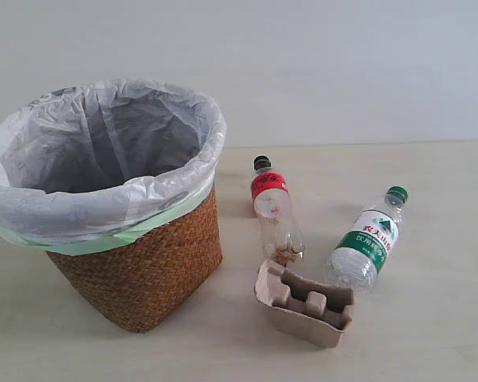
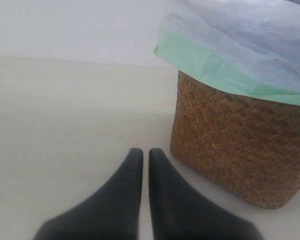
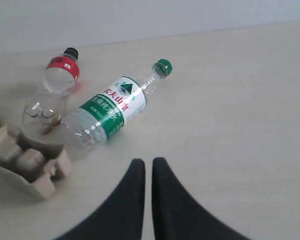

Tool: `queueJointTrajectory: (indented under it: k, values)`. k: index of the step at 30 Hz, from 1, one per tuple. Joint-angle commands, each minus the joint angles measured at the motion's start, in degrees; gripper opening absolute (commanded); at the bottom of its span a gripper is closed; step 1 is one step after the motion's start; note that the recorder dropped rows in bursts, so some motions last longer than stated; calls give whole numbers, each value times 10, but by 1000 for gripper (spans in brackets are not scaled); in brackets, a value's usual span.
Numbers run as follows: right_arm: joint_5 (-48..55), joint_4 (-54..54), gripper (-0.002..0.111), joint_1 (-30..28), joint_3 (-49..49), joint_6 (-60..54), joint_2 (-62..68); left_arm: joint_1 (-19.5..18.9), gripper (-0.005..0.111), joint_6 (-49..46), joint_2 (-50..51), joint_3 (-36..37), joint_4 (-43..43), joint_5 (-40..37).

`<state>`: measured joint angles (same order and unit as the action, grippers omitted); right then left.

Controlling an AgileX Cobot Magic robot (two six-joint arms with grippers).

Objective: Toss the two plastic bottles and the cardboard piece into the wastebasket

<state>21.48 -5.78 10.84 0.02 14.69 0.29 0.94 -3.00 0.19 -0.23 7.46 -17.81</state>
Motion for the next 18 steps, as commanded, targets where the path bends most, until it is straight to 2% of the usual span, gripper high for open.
queueJointTrajectory:
  k: [1,4,18]
  values:
    - [-6,73,1,1,0,137,-3,0,4,5,-2,2,-2,1]
    - [-5,113,1,1,0,236,-3,0,4,5,-2,2,-2,1]
    - [-11,113,1,1,0,239,-3,0,4,5,-2,2,-2,1]
